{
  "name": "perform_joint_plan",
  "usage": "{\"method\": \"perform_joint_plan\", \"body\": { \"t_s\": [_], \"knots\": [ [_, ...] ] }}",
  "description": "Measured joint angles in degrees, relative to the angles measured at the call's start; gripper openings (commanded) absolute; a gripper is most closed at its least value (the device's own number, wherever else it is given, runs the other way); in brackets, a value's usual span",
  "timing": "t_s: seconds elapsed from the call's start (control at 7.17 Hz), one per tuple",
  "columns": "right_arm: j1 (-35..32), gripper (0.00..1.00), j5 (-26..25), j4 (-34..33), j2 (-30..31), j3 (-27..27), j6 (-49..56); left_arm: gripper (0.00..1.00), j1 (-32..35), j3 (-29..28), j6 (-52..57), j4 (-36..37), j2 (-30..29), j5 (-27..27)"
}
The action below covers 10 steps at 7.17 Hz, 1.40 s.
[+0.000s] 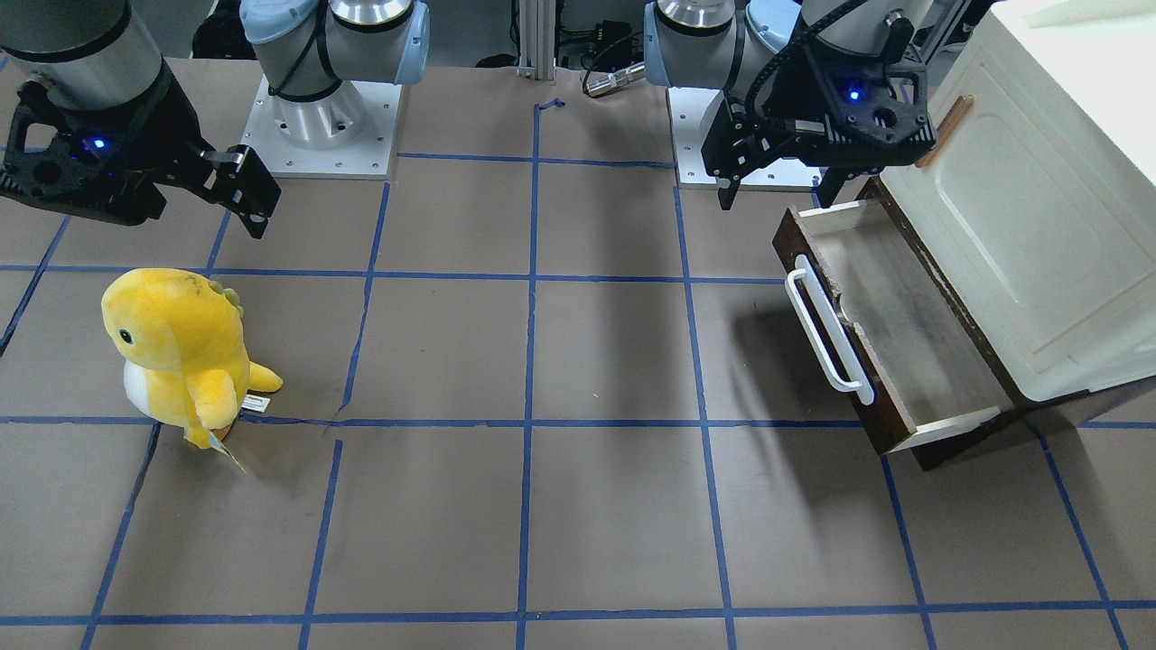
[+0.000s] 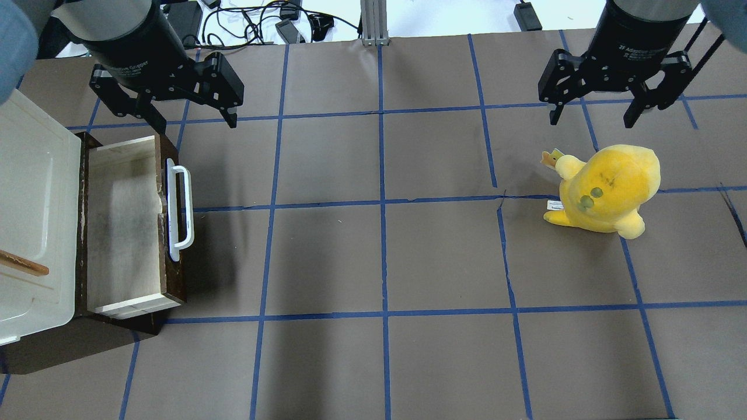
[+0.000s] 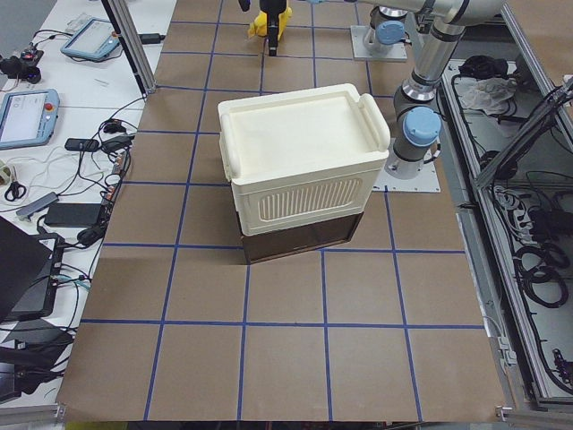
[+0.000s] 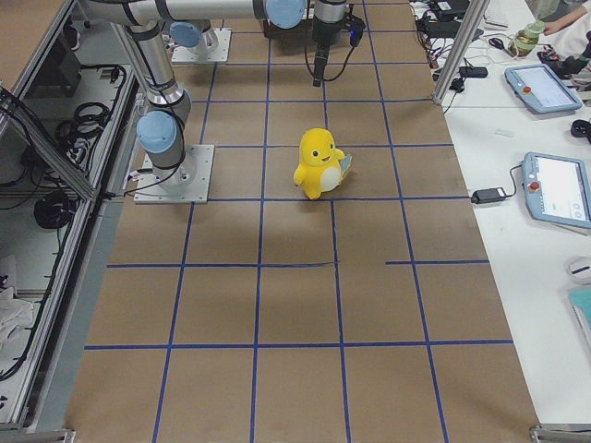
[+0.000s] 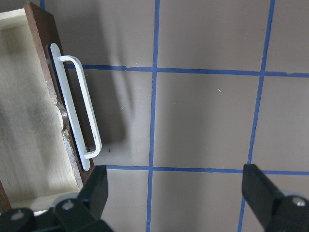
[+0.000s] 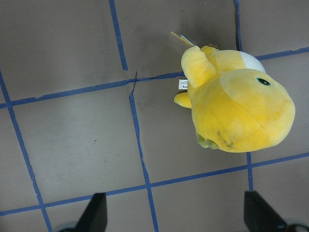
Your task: Pull drawer sideways
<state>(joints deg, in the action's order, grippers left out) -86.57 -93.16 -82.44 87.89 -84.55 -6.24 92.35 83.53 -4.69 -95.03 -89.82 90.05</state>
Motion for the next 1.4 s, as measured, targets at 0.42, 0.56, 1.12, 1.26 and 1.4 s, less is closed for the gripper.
{"method": "perform_joint_plan", "body": {
  "t_s": [0.42, 0.56, 1.12, 1.26, 1.4],
  "knots": [
    [0.0, 1.00, 0.0, 0.0, 0.0, 0.0, 0.0, 1.00, 0.0, 0.3, 0.8, 0.0, 0.1, 0.0],
    [0.0, 1.00, 0.0, 0.0, 0.0, 0.0, 0.0, 1.00, 0.0, 0.4, 0.8, 0.0, 0.3, 0.0],
    [0.0, 1.00, 0.0, 0.0, 0.0, 0.0, 0.0, 1.00, 0.0, 0.7, 0.8, 0.0, 0.7, 0.2],
    [0.0, 1.00, 0.0, 0.0, 0.0, 0.0, 0.0, 1.00, 0.0, 0.7, 0.8, 0.0, 0.8, 0.2],
    [0.0, 1.00, 0.0, 0.0, 0.0, 0.0, 0.0, 1.00, 0.0, 0.7, 0.8, 0.0, 0.8, 0.3]
  ]
}}
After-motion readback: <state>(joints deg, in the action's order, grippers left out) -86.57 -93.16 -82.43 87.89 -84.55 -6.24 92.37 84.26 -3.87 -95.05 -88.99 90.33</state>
